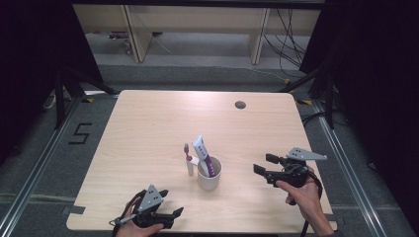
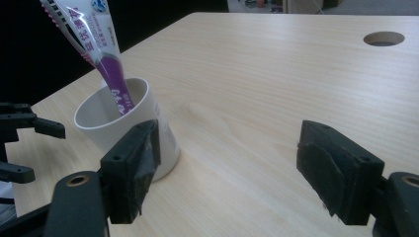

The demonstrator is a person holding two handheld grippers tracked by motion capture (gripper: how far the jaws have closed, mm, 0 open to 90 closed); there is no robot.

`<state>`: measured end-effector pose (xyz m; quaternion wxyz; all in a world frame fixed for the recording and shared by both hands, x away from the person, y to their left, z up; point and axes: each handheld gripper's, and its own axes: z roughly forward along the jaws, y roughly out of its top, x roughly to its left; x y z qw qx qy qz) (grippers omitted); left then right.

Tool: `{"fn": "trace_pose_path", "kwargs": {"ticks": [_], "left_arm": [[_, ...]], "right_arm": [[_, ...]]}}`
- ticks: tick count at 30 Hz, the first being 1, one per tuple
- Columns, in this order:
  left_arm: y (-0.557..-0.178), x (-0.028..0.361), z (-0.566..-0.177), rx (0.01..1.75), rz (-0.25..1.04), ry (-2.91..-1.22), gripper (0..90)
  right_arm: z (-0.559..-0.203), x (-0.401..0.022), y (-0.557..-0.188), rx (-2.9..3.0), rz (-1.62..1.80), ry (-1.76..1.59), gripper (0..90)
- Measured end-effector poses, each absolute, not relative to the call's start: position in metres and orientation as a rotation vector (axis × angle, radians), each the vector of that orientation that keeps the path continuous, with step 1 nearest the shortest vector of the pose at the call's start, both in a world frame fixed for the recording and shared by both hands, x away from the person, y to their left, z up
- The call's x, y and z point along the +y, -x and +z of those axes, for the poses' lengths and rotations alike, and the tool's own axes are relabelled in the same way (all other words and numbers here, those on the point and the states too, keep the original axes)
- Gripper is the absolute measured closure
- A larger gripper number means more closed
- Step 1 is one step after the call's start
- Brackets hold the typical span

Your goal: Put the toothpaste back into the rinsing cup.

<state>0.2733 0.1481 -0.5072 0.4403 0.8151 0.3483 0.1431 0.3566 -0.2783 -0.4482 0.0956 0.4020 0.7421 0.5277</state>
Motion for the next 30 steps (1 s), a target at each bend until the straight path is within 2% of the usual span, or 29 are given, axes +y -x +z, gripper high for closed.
{"fn": "trace_pose_path", "kwargs": {"ticks": [30], "left_arm": [[-0.271,0.149,-0.505,0.846,0.354,-2.014,22.2]], "right_arm": [[-0.469,-0.304,-0.335,2.210,1.470,-1.224,24.9]]}}
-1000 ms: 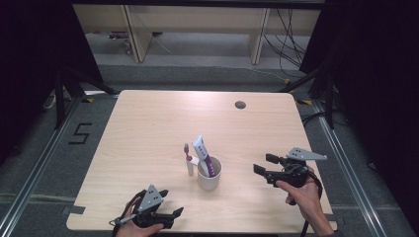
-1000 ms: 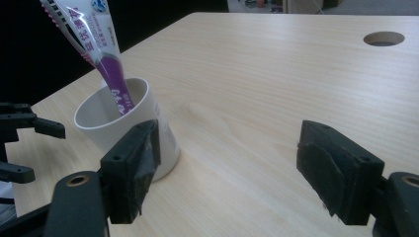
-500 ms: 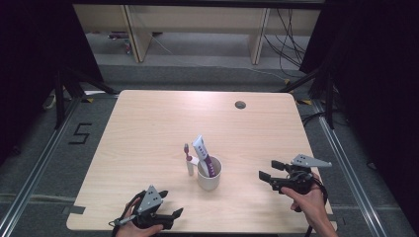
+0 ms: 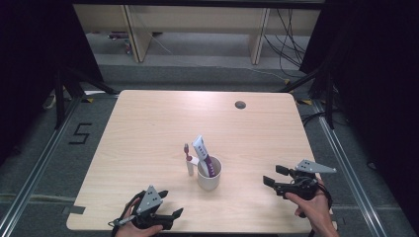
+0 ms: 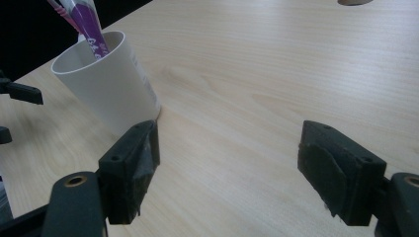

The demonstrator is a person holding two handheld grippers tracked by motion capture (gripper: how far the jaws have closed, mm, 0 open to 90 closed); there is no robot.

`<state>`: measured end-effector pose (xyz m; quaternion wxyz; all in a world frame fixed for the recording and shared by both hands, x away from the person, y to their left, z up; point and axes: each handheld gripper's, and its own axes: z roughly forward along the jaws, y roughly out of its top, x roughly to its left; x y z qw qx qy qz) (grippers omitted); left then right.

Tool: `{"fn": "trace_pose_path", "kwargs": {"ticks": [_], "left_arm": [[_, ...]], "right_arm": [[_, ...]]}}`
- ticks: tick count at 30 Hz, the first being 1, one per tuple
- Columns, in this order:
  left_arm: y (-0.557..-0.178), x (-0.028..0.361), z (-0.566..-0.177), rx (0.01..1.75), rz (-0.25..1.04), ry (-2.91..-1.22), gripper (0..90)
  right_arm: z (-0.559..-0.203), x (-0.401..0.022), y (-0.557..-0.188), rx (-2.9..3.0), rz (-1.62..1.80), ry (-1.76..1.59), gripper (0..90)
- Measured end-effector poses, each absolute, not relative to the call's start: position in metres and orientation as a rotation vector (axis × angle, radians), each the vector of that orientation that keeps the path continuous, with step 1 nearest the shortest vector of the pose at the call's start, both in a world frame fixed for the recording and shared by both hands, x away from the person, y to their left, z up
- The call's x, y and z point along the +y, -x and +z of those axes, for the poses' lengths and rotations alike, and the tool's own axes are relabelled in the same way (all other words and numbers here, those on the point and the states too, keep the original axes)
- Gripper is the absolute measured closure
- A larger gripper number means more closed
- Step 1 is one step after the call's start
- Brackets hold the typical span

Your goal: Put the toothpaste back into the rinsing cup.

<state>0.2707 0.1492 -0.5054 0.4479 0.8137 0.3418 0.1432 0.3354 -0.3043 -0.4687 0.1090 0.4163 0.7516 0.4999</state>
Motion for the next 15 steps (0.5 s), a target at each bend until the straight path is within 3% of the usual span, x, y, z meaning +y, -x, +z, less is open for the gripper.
{"fn": "trace_pose_path", "kwargs": {"ticks": [15], "left_arm": [[-0.271,0.150,-0.505,0.847,0.357,-2.018,22.2]], "right_arm": [[-0.471,-0.308,-0.323,2.202,1.501,-1.215,23.0]]}}
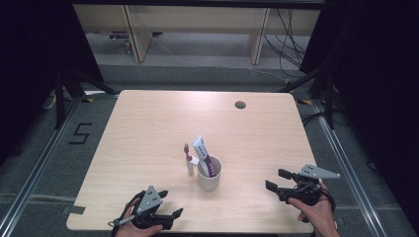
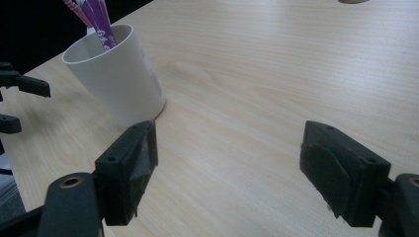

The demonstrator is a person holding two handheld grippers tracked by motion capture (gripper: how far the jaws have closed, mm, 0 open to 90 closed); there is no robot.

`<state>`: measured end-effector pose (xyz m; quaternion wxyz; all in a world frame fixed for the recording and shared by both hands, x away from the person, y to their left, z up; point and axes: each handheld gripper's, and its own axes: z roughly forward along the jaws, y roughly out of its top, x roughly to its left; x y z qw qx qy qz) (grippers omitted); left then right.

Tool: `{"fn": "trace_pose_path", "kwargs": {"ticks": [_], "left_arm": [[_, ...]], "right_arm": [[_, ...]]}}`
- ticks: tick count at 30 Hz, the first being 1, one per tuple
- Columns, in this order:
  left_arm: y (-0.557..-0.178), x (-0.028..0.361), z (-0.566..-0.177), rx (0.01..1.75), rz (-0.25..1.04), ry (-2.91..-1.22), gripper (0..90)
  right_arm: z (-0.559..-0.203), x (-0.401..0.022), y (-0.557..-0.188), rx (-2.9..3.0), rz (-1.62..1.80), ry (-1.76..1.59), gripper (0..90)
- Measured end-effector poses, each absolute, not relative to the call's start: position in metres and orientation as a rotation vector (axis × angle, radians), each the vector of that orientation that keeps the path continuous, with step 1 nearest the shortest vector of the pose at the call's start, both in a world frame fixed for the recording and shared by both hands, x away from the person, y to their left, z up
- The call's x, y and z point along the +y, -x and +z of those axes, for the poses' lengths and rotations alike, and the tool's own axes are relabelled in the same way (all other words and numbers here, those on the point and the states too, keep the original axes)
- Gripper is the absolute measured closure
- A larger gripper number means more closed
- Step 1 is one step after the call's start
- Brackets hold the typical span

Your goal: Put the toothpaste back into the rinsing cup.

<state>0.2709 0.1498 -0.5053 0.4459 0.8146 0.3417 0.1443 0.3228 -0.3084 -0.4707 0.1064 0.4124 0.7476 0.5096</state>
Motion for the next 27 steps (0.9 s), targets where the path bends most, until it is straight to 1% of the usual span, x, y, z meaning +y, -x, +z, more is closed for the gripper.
{"fn": "trace_pose_path", "kwargs": {"ticks": [3,4,7,18,21,25,27], "left_arm": [[-0.271,0.150,-0.506,0.846,0.357,-2.014,22.2],[-0.271,0.149,-0.506,0.846,0.357,-2.015,22.2],[-0.271,0.149,-0.505,0.851,0.357,-2.017,22.2],[-0.271,0.149,-0.505,0.850,0.357,-2.018,22.2],[-0.271,0.149,-0.505,0.850,0.357,-2.018,22.2],[-0.271,0.149,-0.505,0.850,0.357,-2.018,22.2],[-0.271,0.149,-0.505,0.849,0.357,-2.018,22.2]], "right_arm": [[-0.471,-0.310,-0.320,2.197,1.482,-1.196,21.1],[-0.472,-0.308,-0.318,2.194,1.493,-1.239,20.8],[-0.472,-0.308,-0.315,2.201,1.484,-1.207,17.4],[-0.477,-0.302,-0.301,2.262,1.443,-1.208,16.9],[-0.479,-0.305,-0.299,2.296,1.389,-1.177,16.7],[-0.483,-0.302,-0.294,2.337,1.333,-1.219,16.5],[-0.484,-0.303,-0.293,2.353,1.321,-1.178,16.4]]}}
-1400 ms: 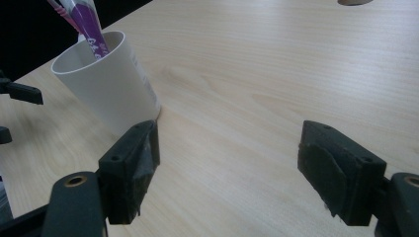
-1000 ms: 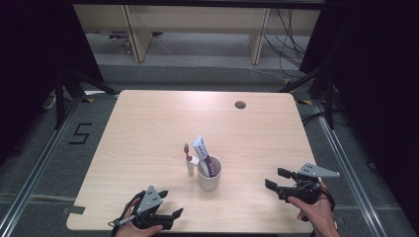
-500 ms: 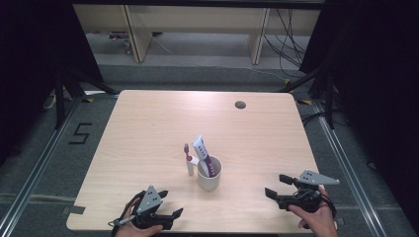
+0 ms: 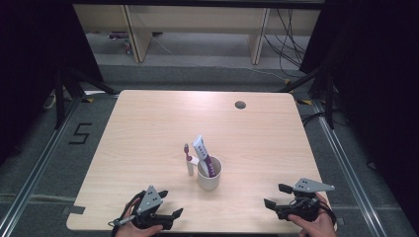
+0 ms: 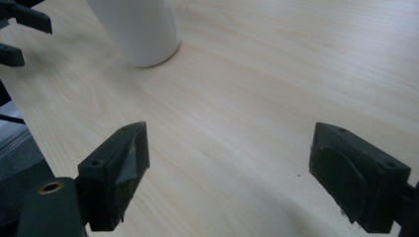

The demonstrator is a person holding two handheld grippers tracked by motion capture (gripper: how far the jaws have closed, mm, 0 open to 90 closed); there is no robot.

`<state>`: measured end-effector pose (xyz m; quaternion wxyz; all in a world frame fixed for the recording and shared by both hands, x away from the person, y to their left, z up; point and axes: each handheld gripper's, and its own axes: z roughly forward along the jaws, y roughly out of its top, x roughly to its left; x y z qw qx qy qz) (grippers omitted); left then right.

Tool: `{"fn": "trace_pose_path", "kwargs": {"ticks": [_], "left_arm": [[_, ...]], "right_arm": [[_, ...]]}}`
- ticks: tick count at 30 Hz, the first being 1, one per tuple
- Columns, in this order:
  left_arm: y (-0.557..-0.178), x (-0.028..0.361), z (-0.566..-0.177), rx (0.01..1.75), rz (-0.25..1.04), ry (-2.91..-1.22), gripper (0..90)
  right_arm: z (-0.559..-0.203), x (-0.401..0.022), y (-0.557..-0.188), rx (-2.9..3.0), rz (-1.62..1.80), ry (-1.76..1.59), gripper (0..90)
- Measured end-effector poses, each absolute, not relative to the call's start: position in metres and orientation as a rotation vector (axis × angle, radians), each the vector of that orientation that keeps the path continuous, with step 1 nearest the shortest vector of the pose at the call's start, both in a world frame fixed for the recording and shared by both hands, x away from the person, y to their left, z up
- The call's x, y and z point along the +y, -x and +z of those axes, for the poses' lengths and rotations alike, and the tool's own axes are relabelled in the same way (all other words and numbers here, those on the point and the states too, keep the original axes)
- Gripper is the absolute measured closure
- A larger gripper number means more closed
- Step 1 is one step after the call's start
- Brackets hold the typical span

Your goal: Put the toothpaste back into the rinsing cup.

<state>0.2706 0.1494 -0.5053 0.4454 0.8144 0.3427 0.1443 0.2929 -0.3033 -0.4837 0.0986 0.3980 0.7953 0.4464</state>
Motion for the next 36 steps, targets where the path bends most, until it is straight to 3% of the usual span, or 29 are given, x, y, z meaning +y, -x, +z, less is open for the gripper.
{"fn": "trace_pose_path", "kwargs": {"ticks": [36], "left_arm": [[-0.271,0.149,-0.506,0.844,0.355,-2.034,22.2]], "right_arm": [[-0.495,-0.302,-0.273,2.417,1.171,-1.206,16.4]]}}
